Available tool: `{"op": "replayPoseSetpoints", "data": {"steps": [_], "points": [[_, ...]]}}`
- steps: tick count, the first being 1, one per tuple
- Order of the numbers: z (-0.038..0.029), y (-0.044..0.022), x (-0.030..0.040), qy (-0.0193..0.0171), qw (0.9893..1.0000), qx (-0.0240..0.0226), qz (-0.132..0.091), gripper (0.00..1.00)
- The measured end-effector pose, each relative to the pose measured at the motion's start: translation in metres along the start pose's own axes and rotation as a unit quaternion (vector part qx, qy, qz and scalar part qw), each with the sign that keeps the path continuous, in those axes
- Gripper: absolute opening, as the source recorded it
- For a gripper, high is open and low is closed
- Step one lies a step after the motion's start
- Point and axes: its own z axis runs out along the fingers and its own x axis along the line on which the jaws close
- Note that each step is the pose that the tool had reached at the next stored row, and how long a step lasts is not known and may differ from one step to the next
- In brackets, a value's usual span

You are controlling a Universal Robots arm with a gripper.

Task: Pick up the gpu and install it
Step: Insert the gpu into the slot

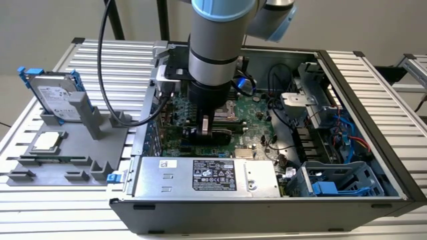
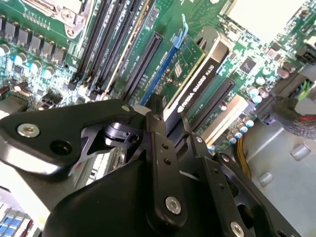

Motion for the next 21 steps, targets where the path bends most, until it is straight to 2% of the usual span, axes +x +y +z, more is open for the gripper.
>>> {"op": "replayPoseSetpoints", "data": {"steps": [2, 10, 11, 14, 21], "points": [[0.0023, -0.0001, 0.0001, 0.0001, 1.0000, 0.0001, 0.000, 0.00], [0.0033, -0.0004, -0.0001, -0.0008, 1.0000, 0.0006, 0.000, 0.00], [0.0031, -0.0004, -0.0001, -0.0006, 1.0000, 0.0004, 0.000, 1.00], [0.0009, -0.0005, 0.0003, 0.0001, 1.0000, -0.0003, 0.000, 1.00], [-0.0309, 0.0010, -0.0003, 0.0000, 1.0000, -0.0002, 0.000, 1.00]]}}
